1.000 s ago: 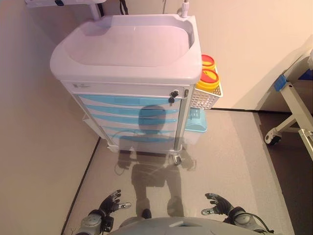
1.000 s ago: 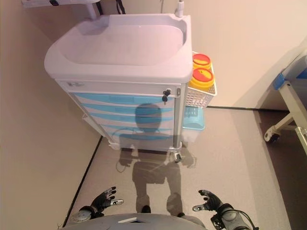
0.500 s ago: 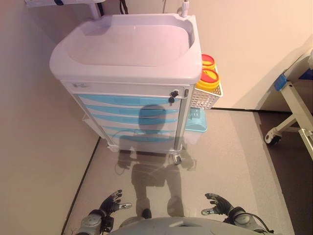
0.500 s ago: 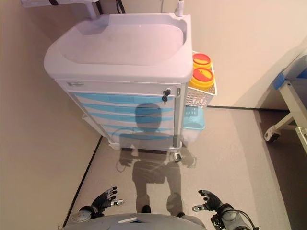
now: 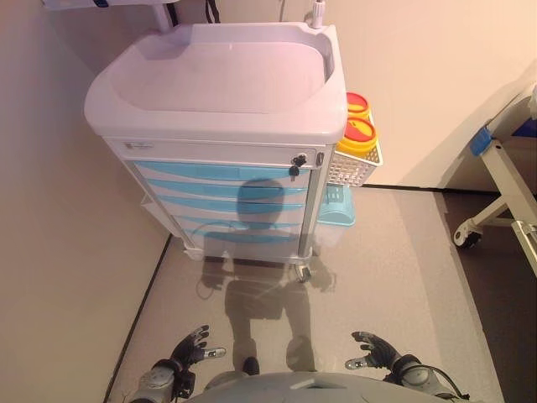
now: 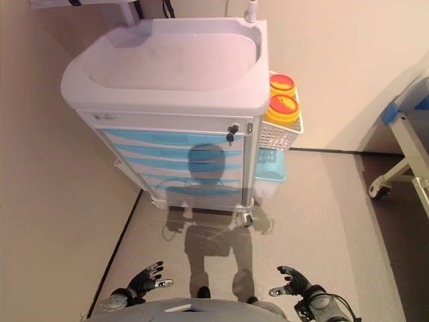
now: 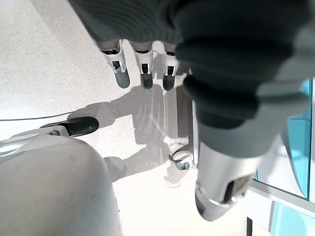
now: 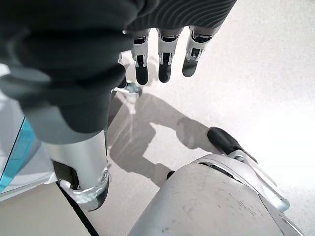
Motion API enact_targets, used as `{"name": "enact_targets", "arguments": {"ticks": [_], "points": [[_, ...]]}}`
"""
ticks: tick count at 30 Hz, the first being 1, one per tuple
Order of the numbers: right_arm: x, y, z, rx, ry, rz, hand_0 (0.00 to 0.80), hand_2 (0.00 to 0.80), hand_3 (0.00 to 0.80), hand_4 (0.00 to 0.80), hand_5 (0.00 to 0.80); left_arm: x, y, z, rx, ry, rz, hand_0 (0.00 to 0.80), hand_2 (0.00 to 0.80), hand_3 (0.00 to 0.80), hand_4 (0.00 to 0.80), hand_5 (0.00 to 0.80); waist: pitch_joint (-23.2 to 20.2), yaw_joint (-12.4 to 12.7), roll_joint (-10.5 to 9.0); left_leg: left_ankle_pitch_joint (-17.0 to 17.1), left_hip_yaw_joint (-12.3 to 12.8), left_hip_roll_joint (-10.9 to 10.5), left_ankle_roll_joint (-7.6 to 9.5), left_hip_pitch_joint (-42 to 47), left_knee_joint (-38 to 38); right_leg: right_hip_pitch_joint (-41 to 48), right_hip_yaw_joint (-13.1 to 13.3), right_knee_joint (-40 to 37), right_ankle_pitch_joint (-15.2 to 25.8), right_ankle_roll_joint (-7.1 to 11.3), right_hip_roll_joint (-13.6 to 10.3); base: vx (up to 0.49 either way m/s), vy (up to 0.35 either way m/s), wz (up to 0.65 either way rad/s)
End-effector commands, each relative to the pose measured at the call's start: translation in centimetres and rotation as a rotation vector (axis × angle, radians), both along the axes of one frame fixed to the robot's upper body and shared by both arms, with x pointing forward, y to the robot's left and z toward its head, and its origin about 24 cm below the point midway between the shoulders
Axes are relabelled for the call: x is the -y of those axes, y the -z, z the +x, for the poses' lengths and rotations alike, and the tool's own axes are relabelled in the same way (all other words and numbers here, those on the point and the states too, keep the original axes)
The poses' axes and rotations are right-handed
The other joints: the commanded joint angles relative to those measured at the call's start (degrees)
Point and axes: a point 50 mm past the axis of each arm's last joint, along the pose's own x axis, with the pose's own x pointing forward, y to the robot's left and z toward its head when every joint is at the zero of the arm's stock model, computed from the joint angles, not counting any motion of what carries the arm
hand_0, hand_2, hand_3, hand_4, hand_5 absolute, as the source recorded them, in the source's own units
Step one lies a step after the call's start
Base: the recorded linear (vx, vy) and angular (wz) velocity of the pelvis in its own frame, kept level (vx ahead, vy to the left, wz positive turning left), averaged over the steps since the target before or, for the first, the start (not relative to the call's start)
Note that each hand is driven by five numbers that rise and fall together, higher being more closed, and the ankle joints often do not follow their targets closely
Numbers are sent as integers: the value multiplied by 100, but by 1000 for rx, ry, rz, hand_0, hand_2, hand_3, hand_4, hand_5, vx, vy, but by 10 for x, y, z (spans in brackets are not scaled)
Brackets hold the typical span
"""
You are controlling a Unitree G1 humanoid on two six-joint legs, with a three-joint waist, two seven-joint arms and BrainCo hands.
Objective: Open the drawer and pick up the medicine
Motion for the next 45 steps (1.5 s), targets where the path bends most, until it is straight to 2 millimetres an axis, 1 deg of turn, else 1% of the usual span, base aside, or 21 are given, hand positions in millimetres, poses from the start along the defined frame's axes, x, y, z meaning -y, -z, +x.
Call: {"name": "enact_targets", "arguments": {"ticks": [1, 3, 7, 11, 12, 13, 15, 18, 19, 23, 24, 26, 27, 29, 30, 34, 40, 41, 42, 43, 45], "points": [[-6, -4, 17, 51, -46, -4, 0, 0, 0, 0, 0, 1, -3, 14, 23, 8, 2, 0, 0, 0, 0, 0, 17, -28, -161, -735, 75, -395, 377, -137, 293, -336, 109, 245, 56, 415, -252, 46, 24, -1], [-6, -5, 19, 57, -62, -17, 0, 0, 0, 0, 0, 1, -4, 17, 29, 8, 1, 0, 0, 0, 0, 0, 77, -30, -167, -744, 83, -388, 397, -211, 346, -430, 131, 330, 41, 422, -268, 28, 25, -2], [-3, -9, 29, 86, -76, -36, 0, 0, 0, 0, 0, -1, -9, 29, 75, -4, -5, 0, 0, 0, 0, 0, 315, -31, -170, -740, 85, -372, 446, -455, 459, -732, 158, 502, 41, 417, -308, -38, 27, -13], [-3, -21, 52, 181, -91, -51, 0, 0, 0, 0, 0, -7, -20, 51, 182, -63, -21, 0, 0, 0, 0, 0, 732, -20, -171, -711, 142, -370, 518, -988, 705, -1313, 158, 766, 74, 399, -380, -187, 51, -4], [-6, -25, 62, 236, -96, -49, 0, 0, 0, 0, 0, -10, -27, 61, 240, -87, -27, 0, 0, 0, 0, 0, 945, 0, -205, -695, 174, -361, 565, -1313, 910, -1628, 168, 980, 67, 363, -374, -221, 31, -3], [-8, -27, 64, 251, -99, -50, 0, 0, 0, 0, 0, -11, -29, 65, 257, -97, -33, 0, 0, 0, 0, 0, 993, 6, -214, -691, 180, -356, 573, -1414, 986, -1726, 167, 1059, 61, 354, -376, -198, 30, -3], [-13, -32, 74, 329, -96, -57, 0, 0, 0, 0, 0, -10, -38, 78, 350, -160, -64, 0, 0, 0, 0, 0, 1343, 13, -243, -715, 178, -376, 619, -1843, 1439, -2182, 179, 1532, 23, 296, -387, -141, 52, 1], [-14, -39, 85, 407, -17, -67, 0, 0, 0, 0, 0, -16, -53, 96, 488, -300, -147, 0, 0, 0, 0, 0, 1640, 42, -362, -857, 220, -420, 695, -2405, 2081, -2700, 256, 2011, -18, 242, -376, -86, 37, 0], [-14, -40, 87, 415, -1, -65, 0, 0, 0, 0, 0, -18, -55, 99, 512, -324, -165, 0, 0, 0, 0, 0, 1666, 47, -386, -881, 224, -423, 708, -2477, 2154, -2763, 265, 2069, -26, 235, -369, -33, 6, 3], [-17, -46, 97, 467, 33, -53, 0, 0, 0, 0, 0, -28, -83, 124, 732, -482, -299, 0, 0, 0, 0, 0, 1845, 26, -543, -1006, 246, -404, 769, -3043, 2622, -3292, 351, 2456, -65, 175, -226, -17, 5, -10], [-18, -48, 100, 482, 49, -43, 0, 0, 0, 0, 0, -34, -97, 135, 827, -554, -345, 0, 0, 0, 0, 0, 1906, -2, -599, -1043, 262, -379, 775, -3231, 2756, -3485, 386, 2573, -62, 160, -153, -23, 2, -12], [-18, -50, 103, 488, 61, -35, 0, 0, 0, 0, 0, -38, -112, 147, 918, -619, -408, 0, 0, 0, 0, 0, 1948, -31, -653, -1092, 299, -349, 779, -3430, 2899, -3677, 411, 2670, -60, 147, -98, -17, 4, -8], [-18, -50, 104, 486, 71, -31, 0, 0, 0, 0, 0, -39, -123, 156, 978, -648, -452, 0, 0, 0, 0, 0, 1972, -59, -686, -1129, 317, -335, 781, -3543, 2994, -3786, 429, 2719, -50, 147, -70, 6, 6, -13], [-16, -50, 103, 480, 80, -27, 0, 0, 0, 0, 0, -40, -134, 163, 1044, -688, -531, 0, 0, 0, 0, 0, 1991, -94, -722, -1180, 332, -328, 788, -3648, 3102, -3887, 452, 2768, -42, 145, -38, 21, 16, -14], [-16, -50, 102, 477, 78, -24, 0, 0, 0, 0, 0, -40, -145, 170, 1105, -718, -605, 0, 0, 0, 0, 0, 2027, -138, -751, -1241, 340, -324, 801, -3737, 3222, -3979, 477, 2824, -33, 151, -12, 26, 21, -14], [-16, -49, 99, 473, 80, -19, 0, 0, 0, 0, 0, -39, -171, 186, 1229, -740, -751, 0, 0, 0, 0, 0, 2087, -227, -814, -1366, 366, -344, 831, -3908, 3475, -4112, 540, 2875, 9, 149, 44, 25, 13, -13], [-16, -50, 97, 475, 78, -11, 0, 0, 0, 0, 0, -44, -213, 206, 1400, -699, -935, 0, 0, 0, 0, 0, 2128, -410, -889, -1608, 473, -364, 869, -4126, 3932, -4267, 706, 2946, 66, 134, 95, 45, 47, -28], [-16, -50, 96, 475, 74, -9, 0, 0, 0, 0, 0, -46, -222, 210, 1426, -686, -956, 0, 0, 0, 0, 0, 2134, -440, -895, -1653, 495, -355, 872, -4145, 4012, -4279, 735, 2964, 70, 133, 100, 146, 72, -22], [-16, -50, 95, 474, 71, -9, 0, 0, 0, 0, 0, -50, -236, 216, 1460, -671, -987, 0, 0, 0, 0, 0, 2107, -483, -867, -1860, 471, -344, 866, -4097, 4099, -4254, 806, 3041, -76, 164, 140, 46, 45, -29], [-16, -51, 96, 476, 67, -8, 0, 0, 0, 0, 0, -52, -243, 219, 1475, -666, -998, 0, 0, 0, 0, 0, 2124, -519, -904, -1702, 546, -339, 887, -4174, 4100, -4306, 804, 2978, 86, 125, 114, 54, 40, -32], [-16, -50, 93, 470, 58, -6, 0, 0, 0, 0, 0, -57, -267, 228, 1527, -639, -1036, 0, 0, 0, 0, 0, 2109, -603, -920, -1776, 599, -309, 899, -4199, 4218, -4309, 873, 2996, 88, 121, 132, 10, 14, -28]]}}
